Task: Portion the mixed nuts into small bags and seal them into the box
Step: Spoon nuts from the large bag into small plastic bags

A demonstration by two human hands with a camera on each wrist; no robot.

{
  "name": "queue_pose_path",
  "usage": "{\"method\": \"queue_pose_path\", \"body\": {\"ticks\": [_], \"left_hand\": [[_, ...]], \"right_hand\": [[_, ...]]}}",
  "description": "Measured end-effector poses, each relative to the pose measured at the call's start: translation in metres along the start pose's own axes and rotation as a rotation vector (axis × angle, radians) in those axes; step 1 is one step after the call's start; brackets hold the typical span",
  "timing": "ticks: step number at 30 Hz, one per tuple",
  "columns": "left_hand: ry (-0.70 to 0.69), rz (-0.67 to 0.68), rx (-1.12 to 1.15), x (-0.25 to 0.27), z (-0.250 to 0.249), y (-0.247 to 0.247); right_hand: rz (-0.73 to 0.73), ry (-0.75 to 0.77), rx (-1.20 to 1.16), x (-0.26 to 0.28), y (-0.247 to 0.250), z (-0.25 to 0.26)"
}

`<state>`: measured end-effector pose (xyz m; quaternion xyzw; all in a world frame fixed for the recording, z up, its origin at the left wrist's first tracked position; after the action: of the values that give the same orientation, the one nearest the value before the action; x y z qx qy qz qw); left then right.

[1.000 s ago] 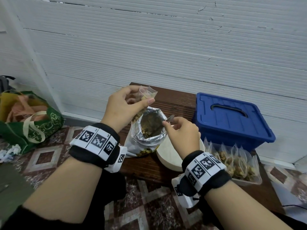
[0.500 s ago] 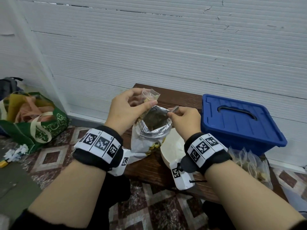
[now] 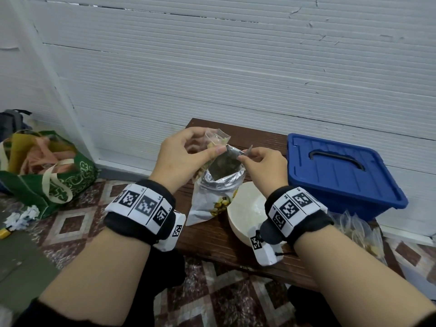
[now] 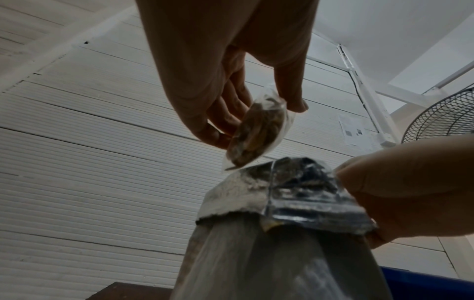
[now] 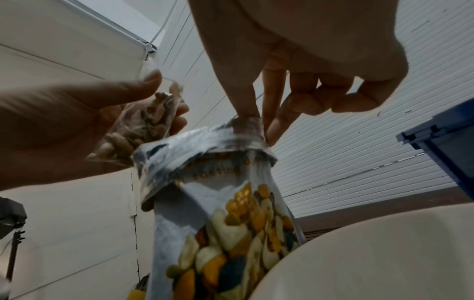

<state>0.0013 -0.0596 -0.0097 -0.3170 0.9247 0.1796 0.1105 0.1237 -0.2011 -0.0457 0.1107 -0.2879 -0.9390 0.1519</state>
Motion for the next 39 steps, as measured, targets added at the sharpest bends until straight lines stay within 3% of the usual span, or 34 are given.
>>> {"method": "queue_pose_path", "body": {"ticks": [11, 14, 20, 25, 34, 39], "left_hand": [[-0.034, 0.043, -0.028, 0.005, -0.016, -0.012], [-0.048, 0.056, -0.01, 0.007, -0.024, -0.022], [-0.113, 0.169, 0.059, 0.019, -0.044, -0.067], [-0.136, 0.27, 0.146, 0.033, -0.044, -0.112], [-0.076, 0.38, 0.102, 0.054, -0.014, -0.164], [-0.002, 0.518, 0.063, 0.058, 0.005, -0.174]], "right_hand": [[0.013, 0.01, -0.076, 0.014, 0.021, -0.002], [-0.044, 0.019, -0.185, 0.021, 0.033, -0.004], [-0.188, 0.01, -0.456, 0.041, 0.076, -0.014], [-0.209, 0.02, -0.544, 0.06, 0.11, -0.025], [-0.164, -0.015, -0.321, 0.068, 0.128, -0.073], [-0.166, -0.044, -0.249, 0.069, 0.127, -0.088]]}}
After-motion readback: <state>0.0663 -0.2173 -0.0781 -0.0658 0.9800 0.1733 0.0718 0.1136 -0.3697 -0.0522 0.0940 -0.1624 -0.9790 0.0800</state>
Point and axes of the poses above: each hand's wrist, its own x-axis away from the middle knuckle, its own y-axis out of the back of the hand, z = x × y, the point moved 5 cm from there along -x, towards the middle knuckle, and after that the axes turned 1 degree about z, right-handed, at the moved point
